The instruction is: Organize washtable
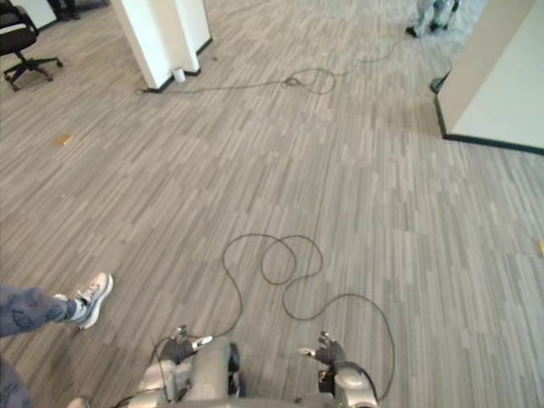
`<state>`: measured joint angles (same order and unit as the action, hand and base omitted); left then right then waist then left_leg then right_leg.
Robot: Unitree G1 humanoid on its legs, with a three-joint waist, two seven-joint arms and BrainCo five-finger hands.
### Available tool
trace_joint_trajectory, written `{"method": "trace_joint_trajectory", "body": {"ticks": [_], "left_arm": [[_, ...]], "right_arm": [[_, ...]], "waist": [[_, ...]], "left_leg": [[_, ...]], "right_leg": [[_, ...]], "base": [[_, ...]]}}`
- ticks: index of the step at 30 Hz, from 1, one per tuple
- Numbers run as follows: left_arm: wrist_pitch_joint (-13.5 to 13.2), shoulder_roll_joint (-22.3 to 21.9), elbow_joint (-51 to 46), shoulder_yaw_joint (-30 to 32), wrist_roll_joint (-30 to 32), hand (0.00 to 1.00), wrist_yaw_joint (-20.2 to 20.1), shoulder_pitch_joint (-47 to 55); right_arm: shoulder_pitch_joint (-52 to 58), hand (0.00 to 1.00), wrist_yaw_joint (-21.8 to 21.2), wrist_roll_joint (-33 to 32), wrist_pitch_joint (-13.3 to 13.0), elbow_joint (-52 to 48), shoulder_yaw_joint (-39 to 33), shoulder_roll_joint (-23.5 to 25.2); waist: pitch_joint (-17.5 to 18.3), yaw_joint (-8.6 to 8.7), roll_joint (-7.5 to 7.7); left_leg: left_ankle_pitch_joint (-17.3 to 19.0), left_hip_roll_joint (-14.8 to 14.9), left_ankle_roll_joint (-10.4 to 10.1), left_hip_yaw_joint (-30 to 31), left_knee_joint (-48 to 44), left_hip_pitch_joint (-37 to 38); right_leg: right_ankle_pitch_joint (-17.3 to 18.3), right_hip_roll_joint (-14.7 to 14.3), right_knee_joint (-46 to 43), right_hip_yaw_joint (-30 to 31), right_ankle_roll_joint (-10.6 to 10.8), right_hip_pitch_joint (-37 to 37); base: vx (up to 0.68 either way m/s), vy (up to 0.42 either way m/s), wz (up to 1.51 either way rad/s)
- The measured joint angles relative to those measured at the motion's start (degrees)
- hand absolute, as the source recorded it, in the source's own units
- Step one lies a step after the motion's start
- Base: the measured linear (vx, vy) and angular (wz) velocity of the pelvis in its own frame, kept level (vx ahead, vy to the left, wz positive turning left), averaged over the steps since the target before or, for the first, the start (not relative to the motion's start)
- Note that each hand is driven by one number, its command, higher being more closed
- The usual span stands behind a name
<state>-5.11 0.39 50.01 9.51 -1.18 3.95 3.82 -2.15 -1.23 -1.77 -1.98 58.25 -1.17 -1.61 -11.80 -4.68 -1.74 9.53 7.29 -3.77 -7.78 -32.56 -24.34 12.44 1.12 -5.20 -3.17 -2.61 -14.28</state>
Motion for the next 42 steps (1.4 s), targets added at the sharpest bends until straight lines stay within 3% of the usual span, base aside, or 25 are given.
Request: {"method": "trace_joint_trajectory", "body": {"ticks": [1, 2, 3, 5, 6, 8, 9, 13, 15, 18, 20, 21, 22, 23, 24, 26, 28, 30, 32, 34, 35, 36, 39, 40, 42], "left_arm": [[-0.16, -0.20, 0.03, -0.06, -0.67, 0.00, -0.03, 0.33], [-0.38, -0.05, 0.10, 0.04, -1.55, 0.00, 0.10, -0.03], [-0.37, 0.82, 0.14, 0.10, -1.56, 0.00, 0.17, -0.49], [-0.42, 1.03, 0.09, 0.64, -2.00, 0.00, 0.05, -0.46], [-0.39, 1.12, 0.20, 1.35, -2.64, 0.00, 0.17, -0.46], [-0.20, 1.68, 1.30, 1.26, -2.62, 0.00, 0.22, -0.56], [0.52, 3.15, 3.64, 0.99, -2.55, 0.00, 0.32, -0.70], [1.56, 2.28, 4.42, -0.76, -1.63, 0.00, 0.40, -0.40], [1.60, 2.05, 4.73, -1.01, -0.84, 0.00, 0.24, -0.60], [1.67, 2.52, 6.49, -3.42, -0.19, 0.00, 0.05, -0.45], [1.88, 1.44, 6.86, -3.79, 0.10, 0.00, 0.00, -0.06], [1.97, 0.61, 7.41, -3.79, 1.18, 0.00, -0.15, 0.15], [2.10, -0.04, 7.93, -3.68, 1.61, 0.00, -0.17, 0.02], [2.33, -1.61, 7.92, -1.95, 2.00, 0.00, -0.28, 0.11], [2.37, -2.34, 7.89, 0.02, 2.04, 0.00, -0.24, 0.32], [2.39, -1.93, 7.30, 0.53, 2.03, 0.00, -0.25, -0.16], [2.18, -0.32, 3.80, 1.40, 1.84, 0.00, -0.04, 0.29], [1.30, 0.96, 0.61, 1.49, 1.52, 0.00, -0.13, 1.15], [0.40, 0.85, -0.88, 1.42, 1.00, 0.00, -0.20, 1.13], [-0.15, 0.49, -0.99, 1.43, 0.58, 0.00, -0.06, 1.24], [-0.25, 0.12, -0.55, 1.47, 0.08, 0.00, 0.01, 1.85], [-0.23, 0.62, 0.00, 1.74, -0.30, 0.00, 0.21, 1.77], [-0.05, 3.07, 0.69, 2.79, -0.53, 0.00, 0.32, 1.61], [0.25, 4.25, 2.34, 2.70, -0.51, 0.00, 0.58, 1.50], [1.52, 5.30, 4.86, 2.29, -0.47, 0.00, 1.18, 1.26]], "right_arm": [[-0.01, 0.00, 0.01, 0.00, -0.09, 0.07, 0.00, -0.06], [-0.41, 0.00, 0.15, 0.01, -0.18, 1.29, 0.15, 0.56], [-0.66, 0.00, -0.05, 0.11, -0.19, 1.66, 0.45, 1.10], [-0.21, 0.00, 0.02, 0.16, -0.35, 1.64, 0.13, 0.79], [1.12, 0.00, -0.01, 0.39, -0.25, 1.73, -1.00, 0.89], [2.12, 0.00, -0.10, 0.74, -0.34, 1.67, -1.58, 1.27], [2.22, 0.00, -0.25, 1.47, -1.27, 0.94, -2.35, 1.19], [3.96, 0.00, -0.27, 2.16, -2.43, -3.09, -3.02, -0.08], [4.66, 0.00, -0.23, 2.32, -2.72, -4.58, -4.86, -0.61], [4.06, 0.00, -0.23, 1.63, -2.72, -5.00, -5.24, -1.23], [3.47, 0.00, -0.36, 1.62, -2.60, -5.15, -5.10, -1.76], [3.10, 0.00, -0.41, 2.29, -2.54, -5.33, -5.11, -1.87], [3.01, 0.00, -0.60, 2.31, -2.47, -5.56, -5.22, -2.36], [2.72, 0.00, -0.67, 2.42, -2.00, -5.94, -4.76, -3.21], [2.57, 0.00, -0.54, 2.40, -1.56, -6.10, -3.51, -3.95], [2.44, 0.00, -0.15, 2.26, -1.04, -5.76, -3.20, -3.87], [2.87, 0.00, -0.05, 1.95, -0.33, -4.17, -1.46, -2.50], [2.39, 0.00, -0.11, 1.66, -0.16, -2.79, 0.85, -0.75], [2.13, 0.00, -0.11, 1.65, -0.13, -1.72, 1.78, -0.46], [1.76, 0.00, -0.08, 1.59, -0.10, 0.29, 1.65, -0.43], [1.62, 0.00, 0.01, 1.49, -0.04, 1.94, 1.69, -0.88], [1.44, 0.00, 0.00, 1.48, -0.02, 2.16, 1.76, -0.41], [2.42, 0.00, -0.15, 1.91, -0.42, 1.19, 0.62, 1.18], [2.61, 0.00, -0.26, 2.33, -0.43, 1.16, -0.66, 1.82], [2.36, 0.00, -0.29, 2.35, -1.51, 0.65, -1.02, 1.83]], "waist": [[0.15, -0.98, -1.01], [0.16, -2.13, -0.34], [0.83, -1.37, 1.78], [0.83, -0.68, 2.14], [0.79, -0.83, 3.95], [0.26, -0.29, 5.67], [-0.46, 1.34, 5.69], [-0.38, 2.56, 4.37], [-0.53, 3.21, 4.07], [-0.72, 5.83, 3.72], [0.09, 6.45, 2.28], [1.47, 6.67, -0.04], [1.66, 6.68, -1.17], [1.34, 6.76, -3.37], [0.94, 6.54, -4.17], [0.09, 6.30, -4.87], [-1.48, 3.63, -1.75], [-0.73, 2.88, 0.88], [-0.74, 1.87, 0.64], [-0.57, 0.43, -0.23], [-0.21, -1.12, -1.37], [0.17, -1.31, -1.15], [0.65, -0.52, 3.74], [0.19, -0.91, 5.52], [-0.39, 0.60, 5.95]], "left_leg": [[-4.40, -0.36, -0.63, 0.76, 13.33, 0.46], [-10.77, -1.34, 3.74, 0.17, 12.16, 1.07], [-6.76, -3.06, 4.08, -0.33, 9.04, -0.24], [-3.93, -3.88, 7.80, -0.55, 4.86, -1.02], [0.53, -6.12, 10.76, -1.62, 1.57, 1.35], [5.63, -8.60, 11.03, -2.18, 0.93, 6.51], [9.02, -10.41, 11.43, -1.48, 2.46, 13.96], [11.59, -9.92, 12.69, 0.06, 12.70, 29.10], [12.91, -8.96, 12.34, 1.43, 15.45, 34.07], [13.47, -7.35, 11.11, 4.24, 20.57, 43.72], [14.38, -5.33, 8.04, 7.43, 17.13, 47.51], [11.08, -2.79, 1.87, 8.92, 9.50, 45.46], [8.44, -1.66, 0.51, 9.30, 5.18, 44.11], [-2.02, -0.32, 0.22, 9.23, -5.68, 39.72], [-15.36, 1.15, -3.41, 8.96, -17.13, 33.57], [-11.79, 4.55, -1.82, 5.63, -31.80, 27.45], [-4.07, 6.54, 1.59, -0.11, -42.09, 19.76], [0.40, 5.14, 1.55, -2.08, -33.73, 8.36], [1.48, 2.35, 1.35, -1.99, -18.06, 2.25], [-1.41, -0.53, -1.80, 0.41, 6.28, 1.40], [-10.62, -0.50, -0.92, 2.08, 11.16, 1.36], [-11.81, -1.97, 2.52, 2.34, 9.38, 1.20], [-1.14, -6.85, 7.32, 0.76, 0.09, 1.06], [2.93, -8.73, 8.44, -0.53, -1.16, 4.55], [7.29, -10.58, 9.15, -0.02, -0.92, 11.68]], "right_leg": [[1.78, 0.09, 0.98, 2.17, 0.19, -2.69], [3.36, 1.25, 1.26, 4.61, 0.75, -4.71], [3.03, 3.09, -1.80, 5.12, 0.29, -3.34], [2.43, 4.22, -8.02, 5.84, 1.37, -1.53], [1.25, 5.86, -19.53, 7.51, 4.01, 0.94], [-7.71, 7.41, -37.51, 9.26, 10.32, 6.72], [-10.39, 8.38, -57.14, 8.14, 10.80, 15.13], [0.08, 7.77, -57.39, -2.93, 5.52, 28.62], [1.74, 6.65, -47.03, -7.21, 5.16, 35.92], [-6.43, 4.79, -13.25, -12.38, 5.48, 37.85], [-15.27, 3.21, -14.86, -11.37, -1.85, 39.06], [-16.00, 2.91, -21.55, -11.83, -2.20, 39.97], [-14.79, 2.32, -23.62, -12.50, -2.24, 39.65], [-10.47, 0.50, -24.60, -12.91, -2.15, 36.99], [-7.42, -1.40, -23.30, -12.09, -2.41, 33.05], [-4.63, -3.55, -21.02, -10.74, -3.40, 27.16], [-2.00, -4.17, -15.69, -7.00, -3.46, 15.35], [-0.21, -2.98, -8.11, -3.40, -1.84, 6.03], [1.48, -1.13, -4.53, -0.90, 0.29, 0.92], [2.93, 0.77, -1.51, 2.02, 1.55, -3.26], [3.68, 0.65, -0.69, 5.08, 1.89, -5.64], [3.78, 1.77, -1.43, 5.75, 1.71, -6.05], [1.51, 6.72, -19.40, 7.16, 5.25, -1.01], [-3.68, 8.19, -35.02, 9.14, 9.21, 4.00], [-6.75, 8.30, -56.86, 7.84, 11.32, 12.16]], "base": [[0.75, 0.254, -0.93], [1.04, 0.389, -0.67], [0.88, 0.352, -0.22], [0.59, 0.235, 0.20], [0.60, 0.225, 0.11], [0.83, 0.280, 0.07], [0.80, 0.218, 0.09], [0.67, 0.099, 0.08], [0.76, -0.004, 0.41], [0.82, -0.102, 0.74], [1.01, -0.196, 0.63], [0.94, -0.197, 0.48], [0.95, -0.194, 0.18], [0.94, -0.195, -0.20], [0.93, -0.174, -0.27], [0.87, -0.118, -0.42], [0.80, -0.079, -0.74], [0.84, -0.008, -0.65], [0.78, 0.123, -0.66], [0.91, 0.280, -0.95], [0.89, 0.358, -1.03], [0.91, 0.394, -0.49], [0.81, 0.315, 0.22], [0.96, 0.318, 0.09], [0.71, 0.193, 0.11]]}}
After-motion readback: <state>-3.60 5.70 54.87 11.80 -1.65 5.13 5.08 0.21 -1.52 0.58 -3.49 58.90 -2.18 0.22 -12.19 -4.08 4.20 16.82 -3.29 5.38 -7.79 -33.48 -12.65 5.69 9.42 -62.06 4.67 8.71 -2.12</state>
